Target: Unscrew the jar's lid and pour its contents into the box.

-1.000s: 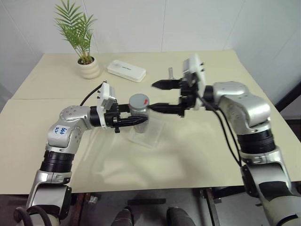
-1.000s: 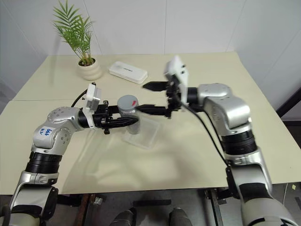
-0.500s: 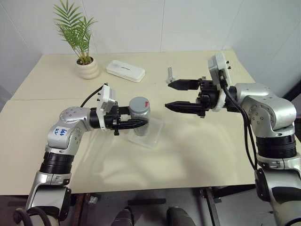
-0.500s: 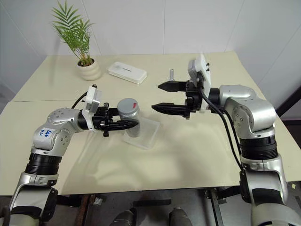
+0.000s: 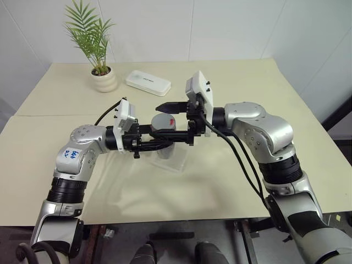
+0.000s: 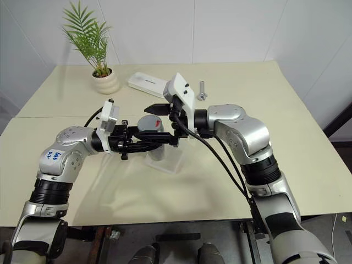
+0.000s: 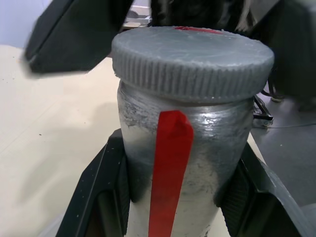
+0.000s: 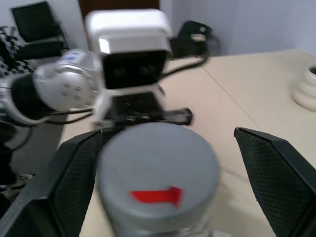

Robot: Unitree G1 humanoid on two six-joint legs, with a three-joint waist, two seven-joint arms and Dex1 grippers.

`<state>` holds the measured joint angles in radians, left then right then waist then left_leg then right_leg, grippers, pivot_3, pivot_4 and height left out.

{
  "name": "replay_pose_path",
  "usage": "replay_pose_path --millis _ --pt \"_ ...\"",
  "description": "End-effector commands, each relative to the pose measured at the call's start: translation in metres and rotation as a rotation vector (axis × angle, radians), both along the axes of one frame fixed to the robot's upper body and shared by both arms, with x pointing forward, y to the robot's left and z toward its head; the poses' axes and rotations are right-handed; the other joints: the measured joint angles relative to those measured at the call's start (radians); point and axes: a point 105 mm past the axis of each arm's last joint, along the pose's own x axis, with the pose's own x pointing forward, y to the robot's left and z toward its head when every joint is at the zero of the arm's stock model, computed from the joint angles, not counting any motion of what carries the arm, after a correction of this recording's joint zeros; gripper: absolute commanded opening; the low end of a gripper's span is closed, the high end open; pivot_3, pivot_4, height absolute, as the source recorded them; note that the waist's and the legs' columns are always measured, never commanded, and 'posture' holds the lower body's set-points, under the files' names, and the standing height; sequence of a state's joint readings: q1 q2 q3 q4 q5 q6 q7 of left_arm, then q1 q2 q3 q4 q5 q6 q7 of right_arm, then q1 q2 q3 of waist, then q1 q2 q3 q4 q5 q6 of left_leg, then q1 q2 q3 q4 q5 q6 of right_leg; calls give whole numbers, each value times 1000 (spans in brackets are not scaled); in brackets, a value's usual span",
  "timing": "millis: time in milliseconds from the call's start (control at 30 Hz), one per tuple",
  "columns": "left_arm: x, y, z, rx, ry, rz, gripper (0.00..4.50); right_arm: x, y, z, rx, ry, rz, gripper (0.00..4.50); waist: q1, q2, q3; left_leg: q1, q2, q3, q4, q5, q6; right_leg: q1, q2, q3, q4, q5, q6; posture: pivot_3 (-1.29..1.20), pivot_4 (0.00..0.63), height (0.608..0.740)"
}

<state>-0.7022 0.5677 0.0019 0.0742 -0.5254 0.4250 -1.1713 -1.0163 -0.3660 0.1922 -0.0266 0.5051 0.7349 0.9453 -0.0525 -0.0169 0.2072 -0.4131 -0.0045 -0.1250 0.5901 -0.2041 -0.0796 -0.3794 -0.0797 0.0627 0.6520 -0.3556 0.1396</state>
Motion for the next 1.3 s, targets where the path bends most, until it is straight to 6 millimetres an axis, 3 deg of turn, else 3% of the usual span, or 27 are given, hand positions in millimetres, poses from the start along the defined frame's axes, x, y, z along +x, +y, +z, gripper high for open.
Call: replay_pose_path --millis 33,367,500,833,1100,1300 --pt "-5 -3 11 -10 -53 -21 1905 2 1 18 38 -70 -17 4465 -2 0 0 0 0 0 0 0 0 0 0 0 0 0 0 0 150 740" --pt "-4 0 11 -8 -51 -12 1905 3 -23 24 59 -64 -15 4465 -1 0 0 0 0 0 0 0 0 0 0 0 0 0 0 0 150 740" --pt "-4 1 11 -8 -51 -4 1905 6 -43 25 61 -46 -35 4465 -1 0 0 0 0 0 0 0 0 0 0 0 0 0 0 0 150 740" --pt "-4 4 9 -9 -47 6 1905 15 -66 16 42 -3 -90 4465 -2 0 0 0 0 1 0 0 0 0 0 0 0 0 0 0 150 740" --pt "-5 7 9 -2 -46 14 1905 -12 -64 30 92 15 64 4465 -1 0 0 0 0 0 0 0 0 0 0 0 0 0 0 0 150 740" --pt "-5 6 9 -2 -44 13 1905 -18 -34 31 83 -5 101 4465 -4 0 0 0 0 0 0 0 0 0 0 0 1 0 0 0 150 740"
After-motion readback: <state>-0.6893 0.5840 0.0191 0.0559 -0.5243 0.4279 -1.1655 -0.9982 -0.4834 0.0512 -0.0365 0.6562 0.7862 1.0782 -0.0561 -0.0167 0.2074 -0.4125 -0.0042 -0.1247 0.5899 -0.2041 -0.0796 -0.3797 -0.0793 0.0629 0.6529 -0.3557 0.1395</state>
